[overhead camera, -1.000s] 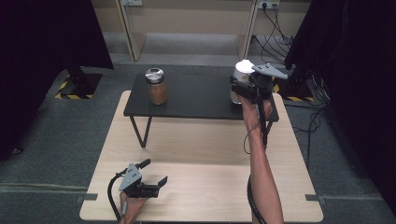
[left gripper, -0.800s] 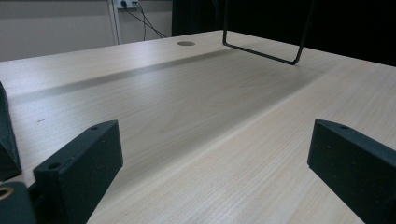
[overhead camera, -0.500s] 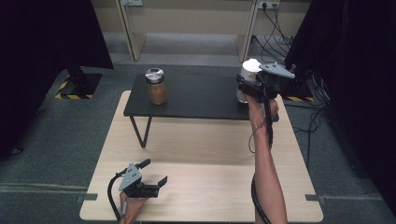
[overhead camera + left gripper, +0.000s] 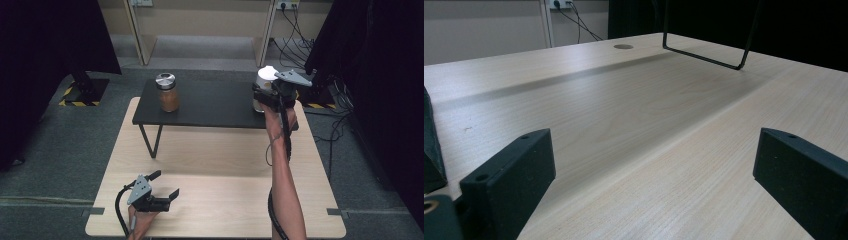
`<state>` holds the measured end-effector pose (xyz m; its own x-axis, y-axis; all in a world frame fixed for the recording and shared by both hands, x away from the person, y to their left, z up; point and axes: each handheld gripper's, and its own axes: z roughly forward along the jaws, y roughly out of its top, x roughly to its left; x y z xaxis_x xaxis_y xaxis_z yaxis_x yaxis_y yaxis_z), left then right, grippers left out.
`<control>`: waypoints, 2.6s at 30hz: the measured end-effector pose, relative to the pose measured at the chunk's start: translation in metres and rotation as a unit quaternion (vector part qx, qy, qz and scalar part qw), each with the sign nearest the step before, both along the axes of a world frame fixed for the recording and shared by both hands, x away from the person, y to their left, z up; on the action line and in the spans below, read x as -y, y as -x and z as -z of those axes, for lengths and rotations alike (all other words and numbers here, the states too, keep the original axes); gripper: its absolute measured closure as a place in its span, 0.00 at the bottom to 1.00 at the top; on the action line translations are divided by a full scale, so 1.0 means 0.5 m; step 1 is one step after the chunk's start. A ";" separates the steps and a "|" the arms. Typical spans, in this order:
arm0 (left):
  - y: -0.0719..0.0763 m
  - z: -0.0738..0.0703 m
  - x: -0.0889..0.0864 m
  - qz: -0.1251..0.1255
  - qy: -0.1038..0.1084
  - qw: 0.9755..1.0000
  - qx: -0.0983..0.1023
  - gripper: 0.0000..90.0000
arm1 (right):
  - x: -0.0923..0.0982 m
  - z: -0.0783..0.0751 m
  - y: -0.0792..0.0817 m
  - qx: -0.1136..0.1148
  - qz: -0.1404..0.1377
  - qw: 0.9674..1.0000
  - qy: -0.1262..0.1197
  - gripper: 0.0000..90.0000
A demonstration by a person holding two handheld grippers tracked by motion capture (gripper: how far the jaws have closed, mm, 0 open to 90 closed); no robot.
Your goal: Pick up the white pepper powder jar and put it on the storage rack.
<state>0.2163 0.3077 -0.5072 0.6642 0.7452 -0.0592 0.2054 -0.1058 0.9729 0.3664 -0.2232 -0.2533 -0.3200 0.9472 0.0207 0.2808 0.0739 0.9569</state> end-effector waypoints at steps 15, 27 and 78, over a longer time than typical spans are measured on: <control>0.000 -0.001 0.001 -0.001 -0.001 1.000 -0.001 0.03 | 0.048 0.030 0.007 0.014 -0.021 0.999 -0.043 0.00; 0.000 0.000 0.001 -0.001 0.001 1.000 -0.001 0.03 | 0.071 0.035 0.033 0.040 -0.046 0.997 -0.048 0.00; -0.001 0.000 -0.001 0.000 0.006 1.000 -0.005 0.03 | 0.177 0.466 0.334 0.071 -0.136 0.986 -0.059 0.01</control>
